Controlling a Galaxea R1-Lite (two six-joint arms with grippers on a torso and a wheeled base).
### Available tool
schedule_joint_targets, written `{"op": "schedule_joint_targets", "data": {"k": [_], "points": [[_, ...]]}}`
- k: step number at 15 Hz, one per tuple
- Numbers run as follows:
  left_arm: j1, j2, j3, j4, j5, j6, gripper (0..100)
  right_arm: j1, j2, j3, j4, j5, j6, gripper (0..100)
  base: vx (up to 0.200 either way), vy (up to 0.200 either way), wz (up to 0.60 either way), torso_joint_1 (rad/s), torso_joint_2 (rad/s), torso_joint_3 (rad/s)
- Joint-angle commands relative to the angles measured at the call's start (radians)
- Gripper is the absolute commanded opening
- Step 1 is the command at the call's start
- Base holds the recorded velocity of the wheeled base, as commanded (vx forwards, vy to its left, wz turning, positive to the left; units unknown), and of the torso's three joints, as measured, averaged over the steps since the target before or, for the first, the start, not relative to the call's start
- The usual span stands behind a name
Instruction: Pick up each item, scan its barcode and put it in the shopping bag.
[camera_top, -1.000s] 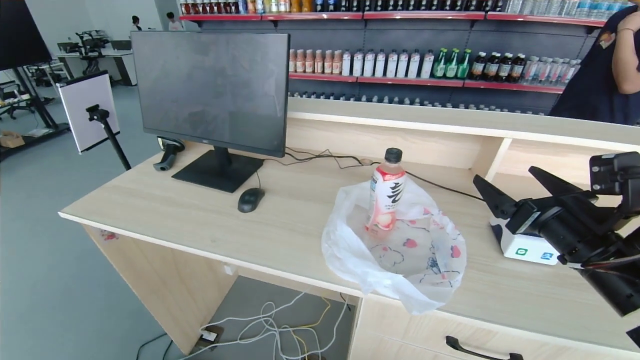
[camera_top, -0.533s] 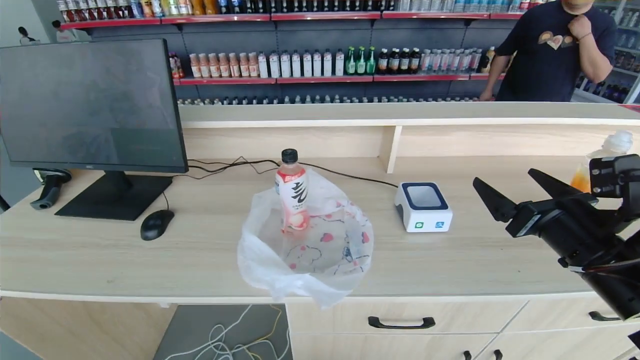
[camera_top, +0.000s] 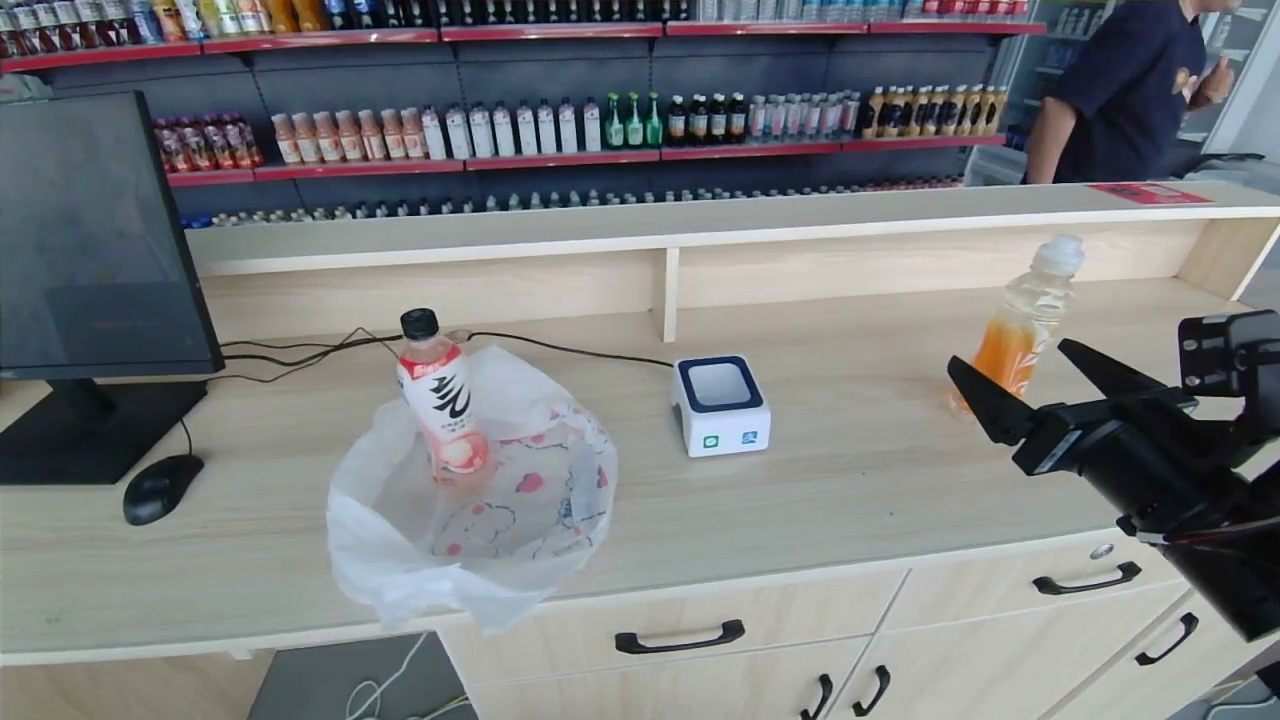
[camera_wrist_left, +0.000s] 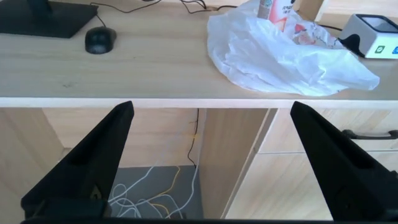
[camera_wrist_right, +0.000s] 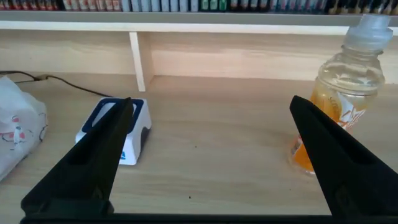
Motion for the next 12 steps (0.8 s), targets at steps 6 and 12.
{"op": "schedule_joint_targets", "data": {"k": [6,12], "points": [[0.000,0.000,0.000,-0.001,0.000,0.000,100,-0.004,0.017,-0.009,-0.002,0.000,-0.001,100,0.000,-0.200,0.00,0.004,0.00,0.002],[0.000,0.000,0.000,-0.001,0.000,0.000,100,-0.018,0.017,0.006,-0.002,0.000,-0.002,100,0.000,-0.200,0.30,0.050,-0.10,-0.052]]}}
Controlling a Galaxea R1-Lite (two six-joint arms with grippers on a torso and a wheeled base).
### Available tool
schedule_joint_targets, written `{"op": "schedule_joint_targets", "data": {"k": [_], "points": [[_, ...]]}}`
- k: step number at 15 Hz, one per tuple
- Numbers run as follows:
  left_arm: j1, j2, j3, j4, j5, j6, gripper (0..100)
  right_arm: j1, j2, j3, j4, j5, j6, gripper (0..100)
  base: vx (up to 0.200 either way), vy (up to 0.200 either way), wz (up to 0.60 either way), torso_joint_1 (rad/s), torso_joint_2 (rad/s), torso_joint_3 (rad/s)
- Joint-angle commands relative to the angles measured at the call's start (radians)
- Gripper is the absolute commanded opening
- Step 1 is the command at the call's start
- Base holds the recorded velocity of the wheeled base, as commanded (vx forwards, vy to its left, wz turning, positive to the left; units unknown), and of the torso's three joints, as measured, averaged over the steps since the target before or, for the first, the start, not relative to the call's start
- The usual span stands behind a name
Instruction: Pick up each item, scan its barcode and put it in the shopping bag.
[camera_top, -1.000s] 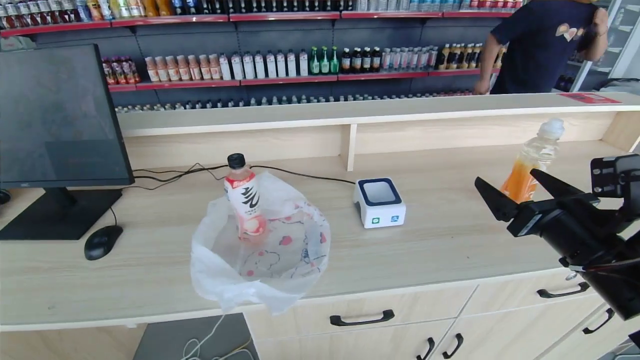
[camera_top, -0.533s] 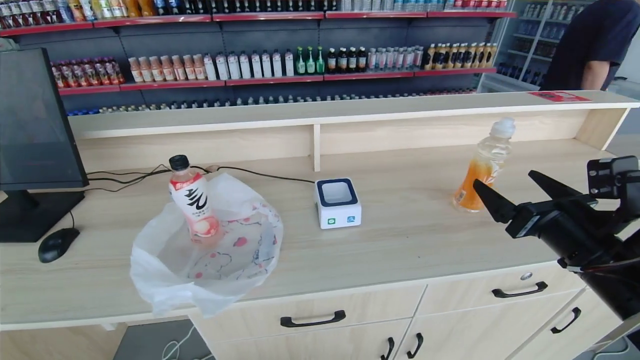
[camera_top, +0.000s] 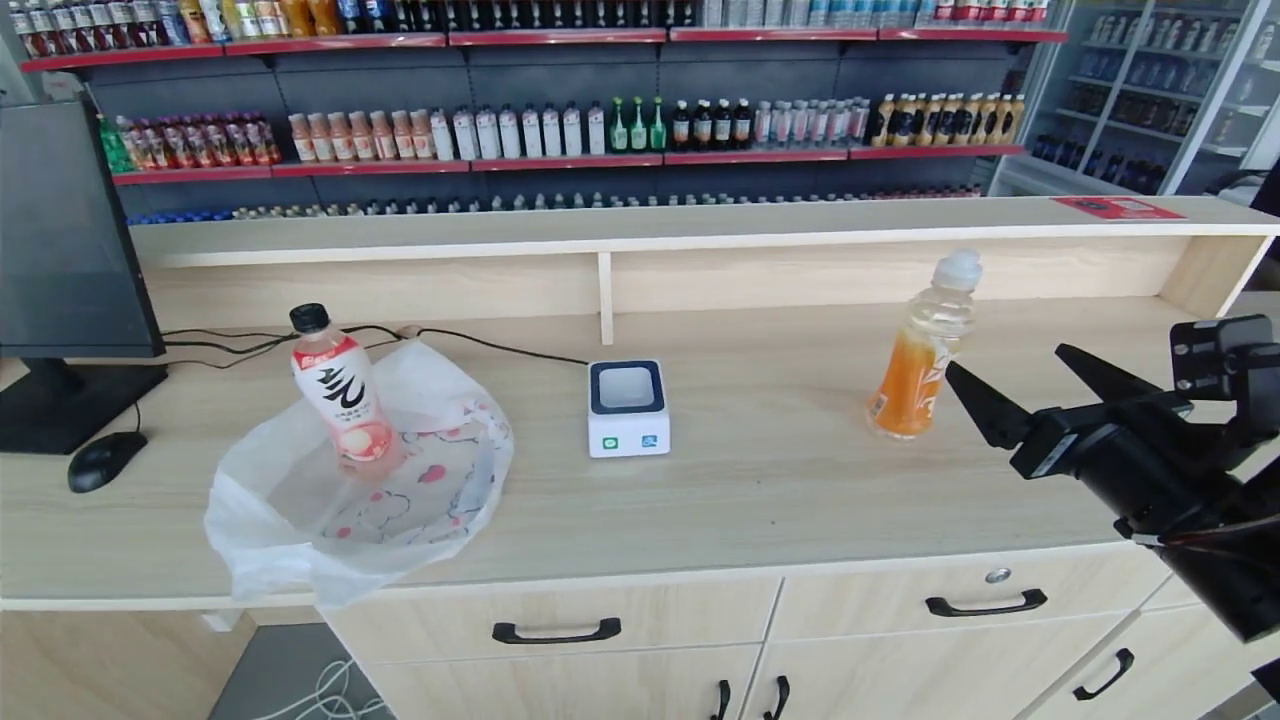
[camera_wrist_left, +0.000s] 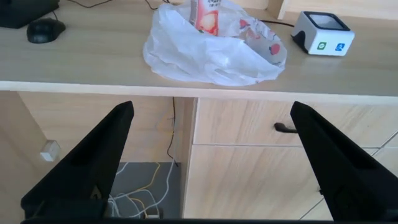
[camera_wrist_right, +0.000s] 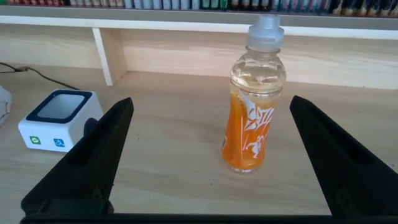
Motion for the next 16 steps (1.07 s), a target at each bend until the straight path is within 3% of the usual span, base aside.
{"op": "schedule_joint_targets", "data": {"k": [1,9,13,16], "points": [[0.000,0.000,0.000,0.002,0.000,-0.001,100,-0.009,0.004,0.002,-0.001,0.000,-0.001,100,0.000,-0.200,0.00,0.002,0.02,0.007],[0.000,0.000,0.000,0.000,0.000,-0.001,100,-0.012,0.006,0.013,-0.001,0.000,-0.004,100,0.000,-0.200,0.00,0.002,0.00,0.000],[0.000,0.000,0.000,0.000,0.000,-0.001,100,0.020,0.015,0.062,-0.001,0.000,-0.060,100,0.200,0.000,0.00,0.000,0.00,0.001],[0.000,0.000,0.000,0.000,0.000,-0.001,100,0.025,0.004,0.094,-0.001,0.000,-0.060,100,0.000,0.000,0.00,0.000,0.00,0.000]]}}
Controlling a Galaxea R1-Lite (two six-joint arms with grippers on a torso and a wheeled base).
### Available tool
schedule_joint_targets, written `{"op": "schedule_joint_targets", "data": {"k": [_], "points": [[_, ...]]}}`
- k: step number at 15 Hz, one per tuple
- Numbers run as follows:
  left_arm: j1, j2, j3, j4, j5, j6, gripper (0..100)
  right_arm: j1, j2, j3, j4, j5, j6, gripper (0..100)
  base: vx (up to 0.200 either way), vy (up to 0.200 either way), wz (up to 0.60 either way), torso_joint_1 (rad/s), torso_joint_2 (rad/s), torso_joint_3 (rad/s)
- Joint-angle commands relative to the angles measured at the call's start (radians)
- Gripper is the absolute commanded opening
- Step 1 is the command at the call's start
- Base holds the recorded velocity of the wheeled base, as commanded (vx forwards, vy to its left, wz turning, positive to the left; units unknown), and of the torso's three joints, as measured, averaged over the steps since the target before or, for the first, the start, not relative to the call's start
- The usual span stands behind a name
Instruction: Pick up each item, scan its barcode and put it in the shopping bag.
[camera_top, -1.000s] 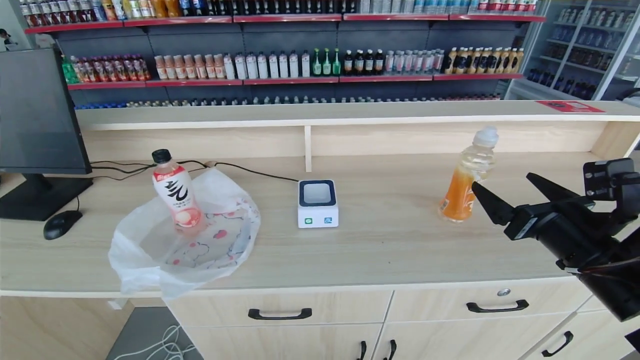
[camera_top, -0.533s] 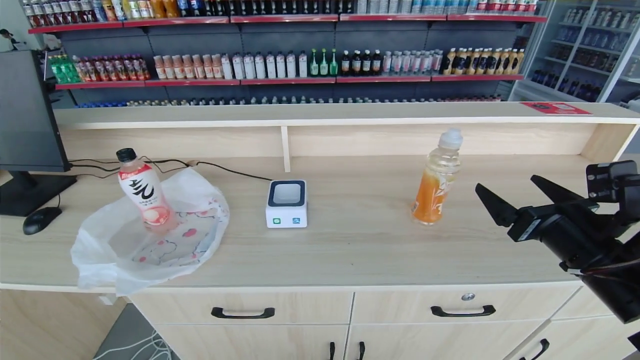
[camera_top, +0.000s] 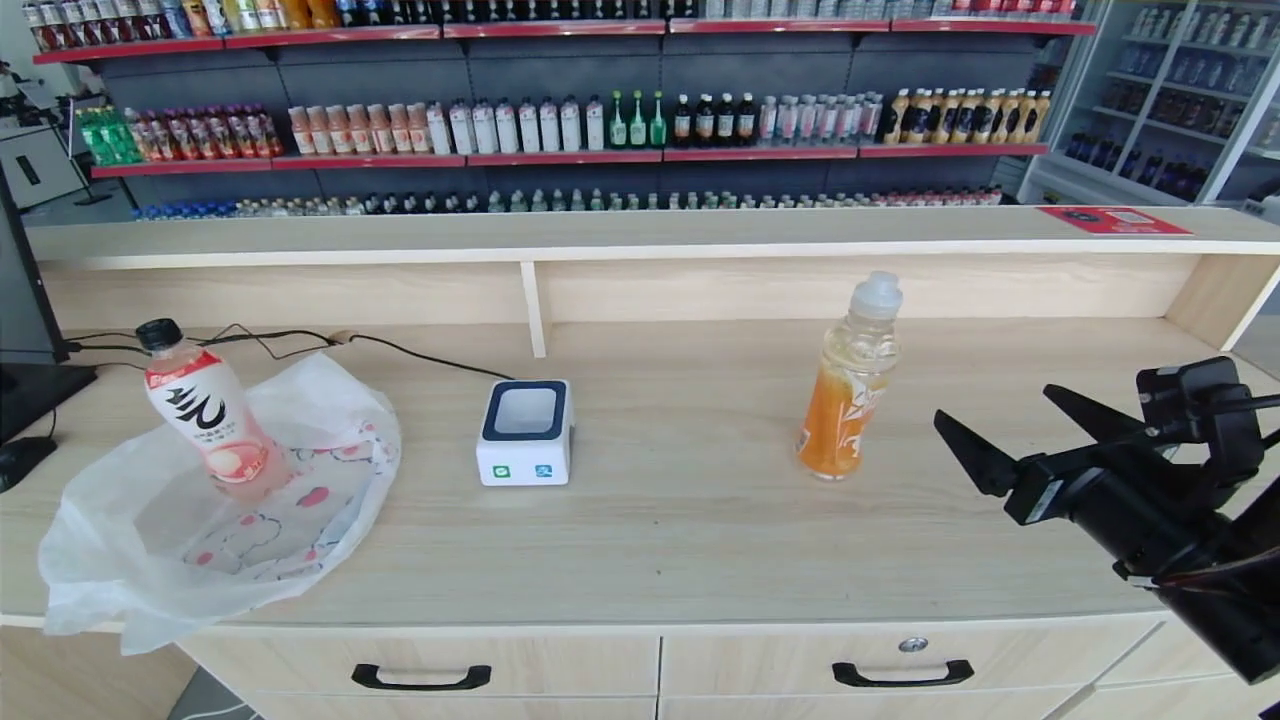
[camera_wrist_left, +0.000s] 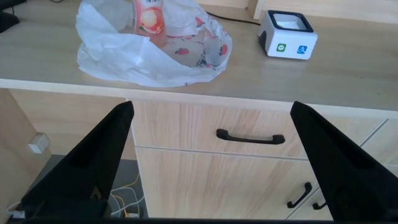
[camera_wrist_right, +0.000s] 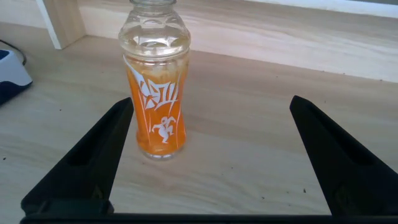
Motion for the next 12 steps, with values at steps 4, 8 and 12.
{"op": "schedule_joint_targets", "data": {"k": [4,8,12], "points": [[0.000,0.000,0.000,-0.001,0.001,0.000,100,0.043,0.019,-0.035,-0.003,-0.001,0.002,100,0.000,0.000,0.00,0.000,0.00,0.000],[0.000,0.000,0.000,-0.001,0.001,-0.002,100,0.049,0.088,-0.031,-0.003,-0.001,0.001,100,0.000,0.000,0.00,0.000,0.00,0.000],[0.000,0.000,0.000,-0.001,0.001,-0.002,100,0.104,0.149,-0.065,-0.003,-0.003,0.002,100,0.000,0.000,0.00,0.000,0.00,0.000]]}}
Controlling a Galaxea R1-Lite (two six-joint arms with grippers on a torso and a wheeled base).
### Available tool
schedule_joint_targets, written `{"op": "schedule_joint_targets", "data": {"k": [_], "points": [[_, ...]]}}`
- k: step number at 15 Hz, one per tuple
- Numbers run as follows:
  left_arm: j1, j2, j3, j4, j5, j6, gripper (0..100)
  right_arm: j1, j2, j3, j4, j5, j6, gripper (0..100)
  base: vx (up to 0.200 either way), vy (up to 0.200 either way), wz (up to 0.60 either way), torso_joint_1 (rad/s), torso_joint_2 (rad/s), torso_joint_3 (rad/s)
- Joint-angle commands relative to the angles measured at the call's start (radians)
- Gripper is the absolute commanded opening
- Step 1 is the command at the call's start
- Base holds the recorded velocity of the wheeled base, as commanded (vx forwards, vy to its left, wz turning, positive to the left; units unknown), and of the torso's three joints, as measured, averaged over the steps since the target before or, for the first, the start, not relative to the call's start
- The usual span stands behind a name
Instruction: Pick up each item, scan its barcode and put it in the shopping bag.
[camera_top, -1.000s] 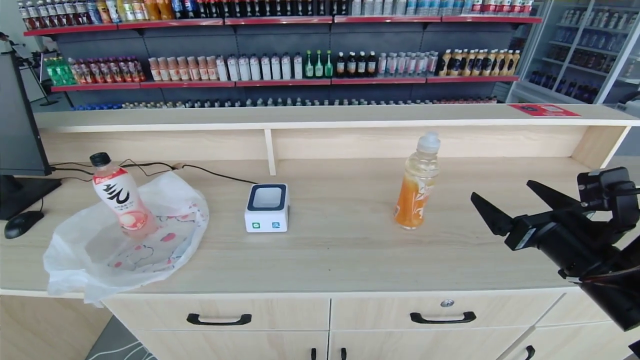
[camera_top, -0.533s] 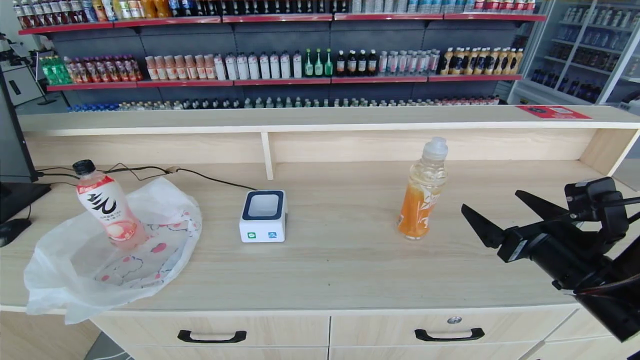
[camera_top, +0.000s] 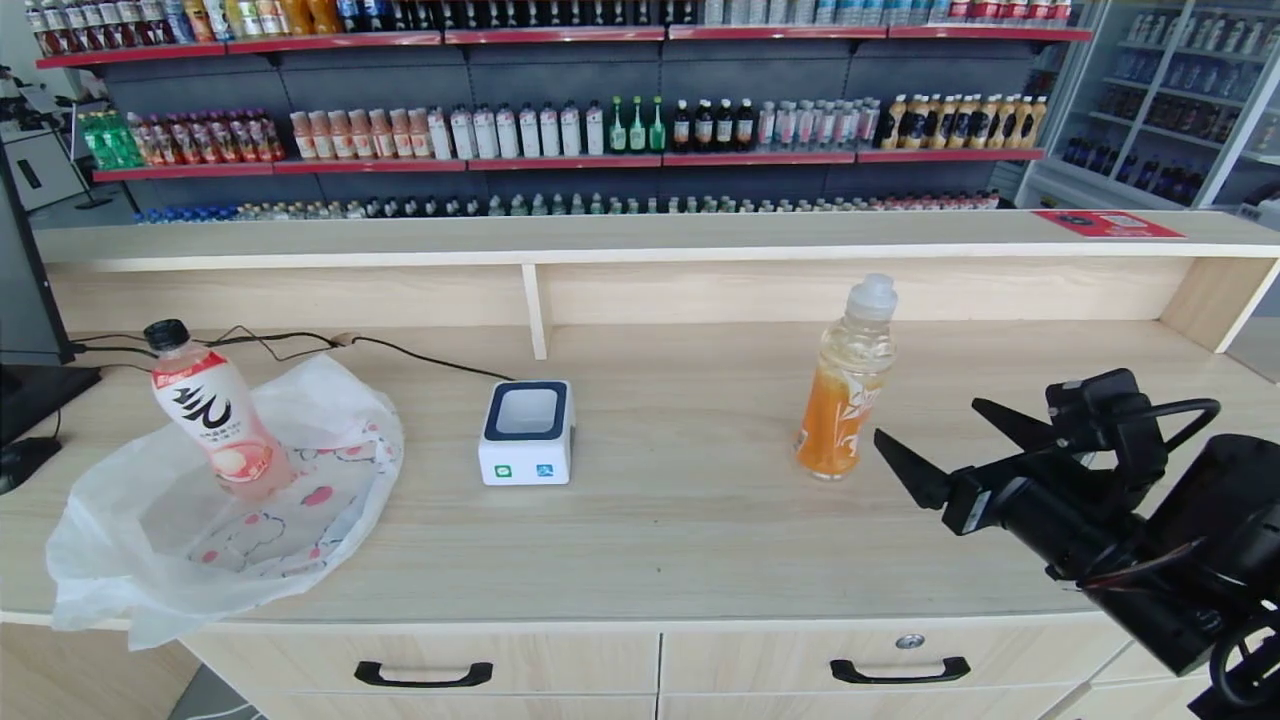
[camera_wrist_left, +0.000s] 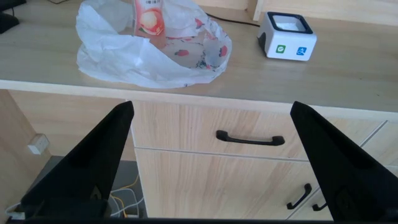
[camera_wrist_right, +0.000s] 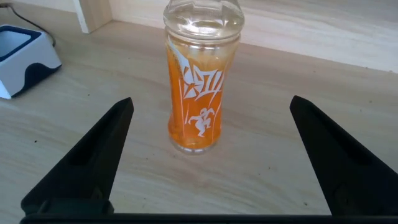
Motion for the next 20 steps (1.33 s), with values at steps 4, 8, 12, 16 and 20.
{"op": "schedule_joint_targets", "data": {"k": [4,8,12,16,20], "points": [[0.000,0.000,0.000,0.000,0.000,-0.001,100,0.015,0.084,-0.104,-0.001,-0.005,-0.001,100,0.000,0.000,0.00,0.000,0.00,0.000],[0.000,0.000,0.000,0.000,0.000,-0.002,100,0.018,0.110,-0.135,-0.001,-0.013,-0.001,100,0.000,0.000,0.00,0.000,0.00,0.000],[0.000,0.000,0.000,0.000,0.000,-0.004,100,0.039,0.112,-0.127,-0.001,-0.016,0.013,100,0.000,0.000,0.00,0.000,0.00,0.000],[0.000,0.000,0.000,0.000,0.000,-0.004,100,0.100,0.127,-0.173,-0.001,-0.165,0.082,100,0.000,0.000,0.00,0.000,0.00,0.000],[0.000,0.000,0.000,0.000,0.000,-0.004,100,0.108,0.170,-0.192,-0.001,-0.192,0.090,100,0.000,0.000,0.00,0.000,0.00,0.000]]}}
